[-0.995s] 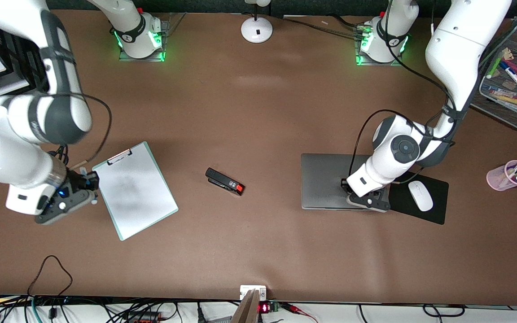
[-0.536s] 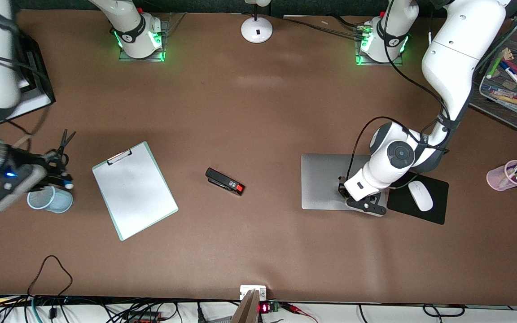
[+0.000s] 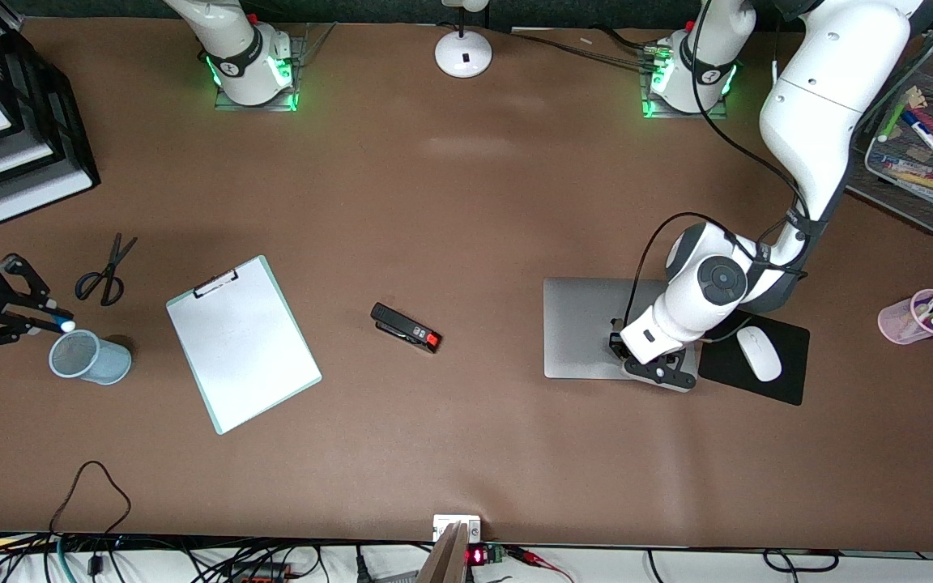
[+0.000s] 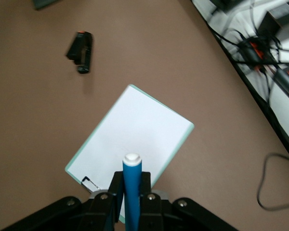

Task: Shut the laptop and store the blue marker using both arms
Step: 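Carry the blue marker with the right gripper over the light blue cup, then lift the left gripper off the closed laptop and withdraw it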

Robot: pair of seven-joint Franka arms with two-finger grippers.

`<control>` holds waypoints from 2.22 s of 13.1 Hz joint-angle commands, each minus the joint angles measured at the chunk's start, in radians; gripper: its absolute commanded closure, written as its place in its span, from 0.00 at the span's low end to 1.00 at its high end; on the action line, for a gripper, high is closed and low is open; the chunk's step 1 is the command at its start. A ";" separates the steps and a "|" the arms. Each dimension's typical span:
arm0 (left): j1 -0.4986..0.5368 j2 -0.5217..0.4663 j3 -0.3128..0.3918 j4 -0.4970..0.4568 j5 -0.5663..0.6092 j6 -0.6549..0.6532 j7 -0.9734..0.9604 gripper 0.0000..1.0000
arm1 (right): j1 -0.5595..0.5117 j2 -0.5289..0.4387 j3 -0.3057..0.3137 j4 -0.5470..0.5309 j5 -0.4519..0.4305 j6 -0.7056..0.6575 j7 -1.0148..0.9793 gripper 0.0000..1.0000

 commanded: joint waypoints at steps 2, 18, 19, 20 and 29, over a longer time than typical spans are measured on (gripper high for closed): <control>-0.003 0.016 0.006 0.022 0.040 0.006 -0.018 1.00 | -0.059 0.015 0.014 0.021 0.115 -0.124 -0.222 0.95; 0.009 -0.428 -0.060 0.024 0.005 -0.684 0.020 0.00 | -0.266 0.220 0.023 0.104 0.365 -0.283 -0.787 0.96; 0.012 -0.454 -0.059 0.024 -0.049 -0.702 0.049 0.00 | -0.277 0.238 0.023 0.124 0.367 -0.283 -0.814 0.96; 0.032 -0.480 -0.055 0.024 -0.108 -0.727 0.089 0.00 | -0.289 0.263 0.023 0.144 0.367 -0.284 -0.837 0.96; 0.115 -0.611 -0.040 0.163 -0.193 -1.028 0.177 0.00 | -0.364 0.397 0.025 0.193 0.385 -0.320 -0.888 0.96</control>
